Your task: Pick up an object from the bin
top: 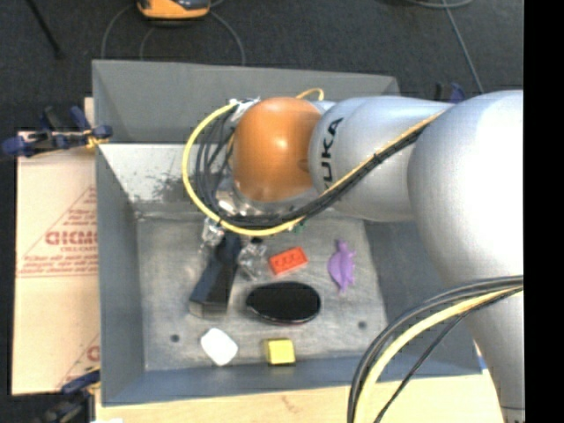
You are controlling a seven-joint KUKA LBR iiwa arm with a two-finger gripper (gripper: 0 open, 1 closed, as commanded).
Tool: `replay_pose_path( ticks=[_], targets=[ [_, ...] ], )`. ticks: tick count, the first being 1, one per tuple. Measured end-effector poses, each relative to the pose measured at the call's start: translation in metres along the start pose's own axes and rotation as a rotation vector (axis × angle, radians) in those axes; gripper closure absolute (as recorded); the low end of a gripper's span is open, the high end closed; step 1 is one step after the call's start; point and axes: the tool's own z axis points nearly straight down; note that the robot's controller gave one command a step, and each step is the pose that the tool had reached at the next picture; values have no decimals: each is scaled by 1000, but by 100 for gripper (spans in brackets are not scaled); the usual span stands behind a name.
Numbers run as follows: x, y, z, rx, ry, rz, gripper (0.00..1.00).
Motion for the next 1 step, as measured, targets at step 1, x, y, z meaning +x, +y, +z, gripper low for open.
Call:
replay_pose_path(
  ticks=[1],
  targets=[
    [1,1,-8,-4,3,2,100]
  ],
)
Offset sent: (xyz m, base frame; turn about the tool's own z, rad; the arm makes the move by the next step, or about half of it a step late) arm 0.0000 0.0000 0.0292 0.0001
